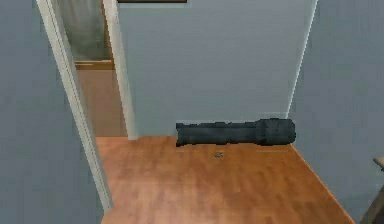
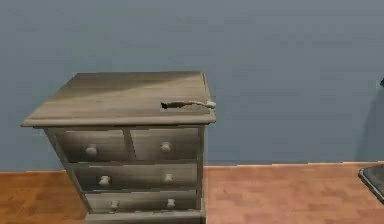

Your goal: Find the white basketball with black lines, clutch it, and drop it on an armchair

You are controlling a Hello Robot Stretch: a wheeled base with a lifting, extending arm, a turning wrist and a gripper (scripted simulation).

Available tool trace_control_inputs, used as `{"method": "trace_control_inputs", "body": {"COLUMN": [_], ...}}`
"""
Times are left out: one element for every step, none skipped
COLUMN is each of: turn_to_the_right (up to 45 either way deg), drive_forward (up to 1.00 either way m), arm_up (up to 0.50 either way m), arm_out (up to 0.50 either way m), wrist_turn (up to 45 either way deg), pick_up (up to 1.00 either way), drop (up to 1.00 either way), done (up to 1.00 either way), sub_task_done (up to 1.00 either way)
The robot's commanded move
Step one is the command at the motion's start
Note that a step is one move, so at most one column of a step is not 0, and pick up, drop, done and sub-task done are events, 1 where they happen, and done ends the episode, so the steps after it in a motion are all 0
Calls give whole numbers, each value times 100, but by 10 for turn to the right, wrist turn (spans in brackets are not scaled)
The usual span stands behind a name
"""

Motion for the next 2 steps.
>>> {"method": "trace_control_inputs", "body": {"turn_to_the_right": [-120, 0], "drive_forward": [0, 100], "arm_up": [0, 0], "arm_out": [0, 0], "wrist_turn": [0, 0], "pick_up": [0, 0], "drop": [0, 0], "done": [0, 0], "sub_task_done": [0, 0]}}
